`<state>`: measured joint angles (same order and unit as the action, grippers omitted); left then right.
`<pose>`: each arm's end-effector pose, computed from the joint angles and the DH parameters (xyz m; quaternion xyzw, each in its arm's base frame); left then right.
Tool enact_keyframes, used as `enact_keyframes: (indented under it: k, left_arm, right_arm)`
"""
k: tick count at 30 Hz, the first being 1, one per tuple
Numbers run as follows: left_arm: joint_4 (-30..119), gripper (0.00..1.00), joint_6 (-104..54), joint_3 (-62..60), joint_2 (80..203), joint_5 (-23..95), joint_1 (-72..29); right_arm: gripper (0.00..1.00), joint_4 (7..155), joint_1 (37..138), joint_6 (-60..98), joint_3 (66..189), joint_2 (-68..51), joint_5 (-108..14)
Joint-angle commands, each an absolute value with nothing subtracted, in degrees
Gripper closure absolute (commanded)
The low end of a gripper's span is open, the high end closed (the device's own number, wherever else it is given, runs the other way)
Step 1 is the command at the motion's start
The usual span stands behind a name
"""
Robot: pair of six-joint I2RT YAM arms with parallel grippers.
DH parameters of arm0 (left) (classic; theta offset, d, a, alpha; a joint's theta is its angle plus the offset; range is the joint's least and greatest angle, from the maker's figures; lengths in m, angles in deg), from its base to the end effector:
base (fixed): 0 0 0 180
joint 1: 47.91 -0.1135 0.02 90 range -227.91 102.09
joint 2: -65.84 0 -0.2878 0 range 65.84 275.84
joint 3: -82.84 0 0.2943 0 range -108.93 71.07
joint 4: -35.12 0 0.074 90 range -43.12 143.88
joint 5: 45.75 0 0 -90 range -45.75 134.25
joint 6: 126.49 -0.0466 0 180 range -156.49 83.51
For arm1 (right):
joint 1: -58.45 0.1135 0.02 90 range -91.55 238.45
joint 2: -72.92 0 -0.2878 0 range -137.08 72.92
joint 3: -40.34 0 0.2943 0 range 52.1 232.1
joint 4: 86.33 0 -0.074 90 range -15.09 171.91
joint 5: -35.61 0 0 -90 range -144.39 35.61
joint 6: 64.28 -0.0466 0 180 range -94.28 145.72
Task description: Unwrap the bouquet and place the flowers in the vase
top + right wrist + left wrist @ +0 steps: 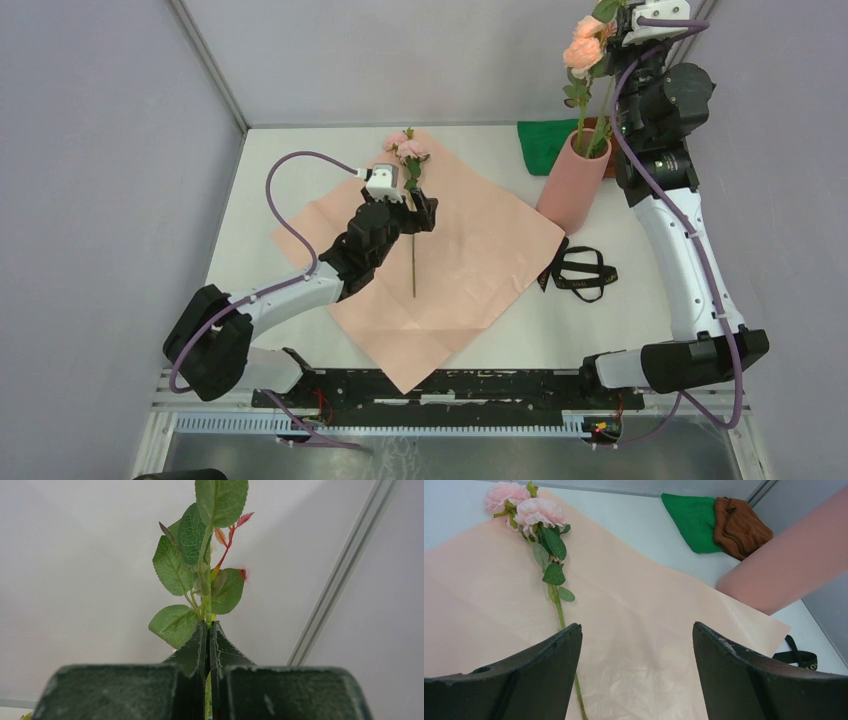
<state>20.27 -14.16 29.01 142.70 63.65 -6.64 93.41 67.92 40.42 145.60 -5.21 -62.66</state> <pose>0.2674 -0.2141 0.2618 0.0137 0.7529 -0.2319 0.6157 0.3265 0.0477 0.5836 -0.0492 0.5234 -0.0765 0.8472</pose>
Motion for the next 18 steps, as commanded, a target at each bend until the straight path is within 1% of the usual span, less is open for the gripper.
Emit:
enact_keyframes:
  k: [1,9,14,18]
  left_arm:
    - [19.2,0.14,-12.5,26.4,143.7,64.1,-6.5]
    - [19.6,0.14,-12.5,26.3,143.5,64.5,-6.4]
    - [19.9,0.14,-12.4,26.3,143.4,64.6,-6.4]
    - [19.9,0.14,-11.9,26.9,143.3,64.8,-6.4]
  right_arm:
    - [1.0,86.3,67.5,40.1,149.4,-7.1,-62.1]
    - [1.0,86.5,67.0,39.9,149.2,-7.0,-61.9]
    - [1.0,84.9,66.8,39.9,152.5,-7.9,-61.1]
    - [1.0,85.1,66.7,40.0,151.5,-7.7,-61.3]
